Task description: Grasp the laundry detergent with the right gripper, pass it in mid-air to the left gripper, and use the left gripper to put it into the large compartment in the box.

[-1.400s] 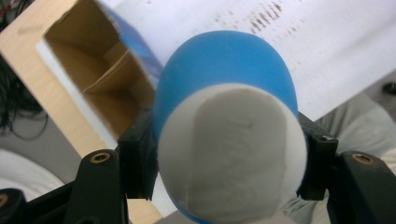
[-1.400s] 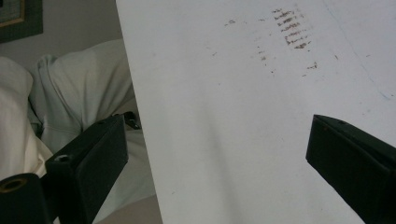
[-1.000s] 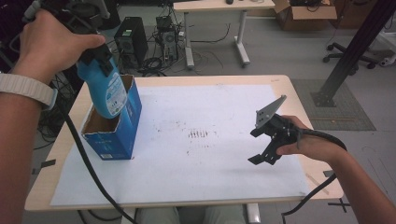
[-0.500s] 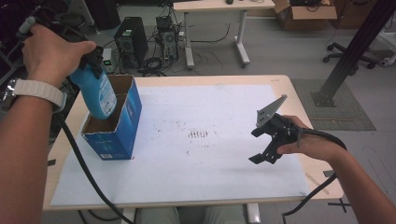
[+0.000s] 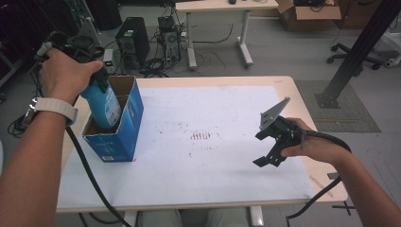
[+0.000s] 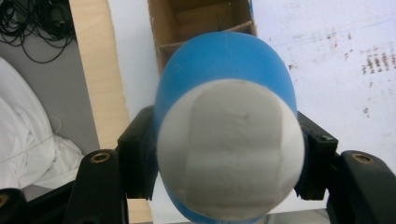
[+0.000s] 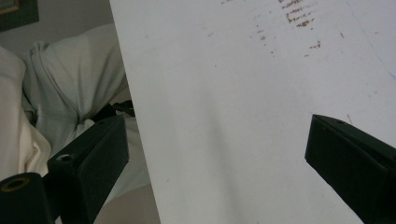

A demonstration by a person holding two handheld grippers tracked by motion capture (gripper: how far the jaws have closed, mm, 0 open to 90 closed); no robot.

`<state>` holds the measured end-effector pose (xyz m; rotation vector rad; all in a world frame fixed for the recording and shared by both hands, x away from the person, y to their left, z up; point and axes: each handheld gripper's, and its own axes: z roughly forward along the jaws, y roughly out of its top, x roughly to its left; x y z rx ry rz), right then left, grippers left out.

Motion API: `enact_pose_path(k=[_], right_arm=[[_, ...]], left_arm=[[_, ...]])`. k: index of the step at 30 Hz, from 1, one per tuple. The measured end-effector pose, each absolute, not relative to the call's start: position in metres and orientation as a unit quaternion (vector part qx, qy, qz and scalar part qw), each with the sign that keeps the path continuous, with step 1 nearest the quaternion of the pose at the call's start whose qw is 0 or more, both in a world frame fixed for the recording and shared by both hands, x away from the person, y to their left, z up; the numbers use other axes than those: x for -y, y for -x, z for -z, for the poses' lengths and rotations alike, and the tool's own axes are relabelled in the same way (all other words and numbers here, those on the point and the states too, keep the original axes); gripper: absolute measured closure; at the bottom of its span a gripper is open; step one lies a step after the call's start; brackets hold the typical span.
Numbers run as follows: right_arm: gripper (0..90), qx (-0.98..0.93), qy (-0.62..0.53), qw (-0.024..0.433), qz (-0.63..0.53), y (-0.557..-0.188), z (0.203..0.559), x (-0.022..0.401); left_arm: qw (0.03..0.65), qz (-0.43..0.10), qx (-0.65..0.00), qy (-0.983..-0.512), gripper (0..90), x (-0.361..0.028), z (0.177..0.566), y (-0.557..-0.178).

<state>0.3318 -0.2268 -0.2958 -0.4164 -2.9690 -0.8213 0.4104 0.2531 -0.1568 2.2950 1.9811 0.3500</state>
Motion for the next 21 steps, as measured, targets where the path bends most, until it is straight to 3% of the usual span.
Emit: enact_pose_path(k=[21], right_arm=[[6.3, 0.978, 0.121, -0.001, 0.168, -0.324, 0.303, 0.243]], left_arm=[[0.044, -0.101, -0.659, -0.744, 37.8, -0.264, 0.218, -0.416]])
